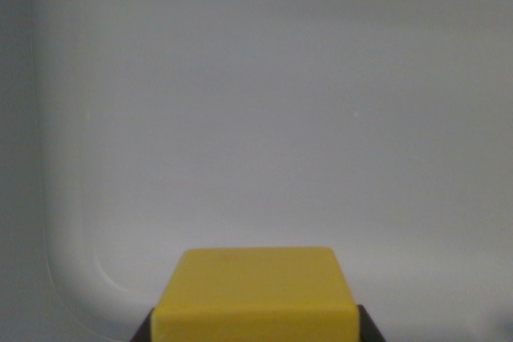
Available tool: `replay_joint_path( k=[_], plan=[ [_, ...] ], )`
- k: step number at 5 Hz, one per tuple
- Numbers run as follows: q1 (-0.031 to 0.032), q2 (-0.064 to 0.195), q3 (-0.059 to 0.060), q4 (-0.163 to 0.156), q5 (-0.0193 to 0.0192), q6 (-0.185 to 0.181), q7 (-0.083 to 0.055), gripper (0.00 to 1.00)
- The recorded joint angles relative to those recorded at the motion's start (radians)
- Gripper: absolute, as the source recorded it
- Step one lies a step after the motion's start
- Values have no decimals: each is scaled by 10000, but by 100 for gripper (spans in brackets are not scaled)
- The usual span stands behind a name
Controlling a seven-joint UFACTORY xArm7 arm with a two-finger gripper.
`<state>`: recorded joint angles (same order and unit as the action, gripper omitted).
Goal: Pick yellow cube
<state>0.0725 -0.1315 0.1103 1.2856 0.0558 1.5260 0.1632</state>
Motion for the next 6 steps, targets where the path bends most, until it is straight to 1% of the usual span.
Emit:
replay_joint_path(
  k=[1, 2, 3, 6],
  plan=[
    [-2, -74, -1, 112, 6, 186, 0, 100],
    [-2, -74, -1, 112, 6, 186, 0, 100],
    [-4, -127, -2, 192, 10, 319, 1, 100],
    [-5, -157, -3, 237, 12, 393, 1, 100]
  ],
)
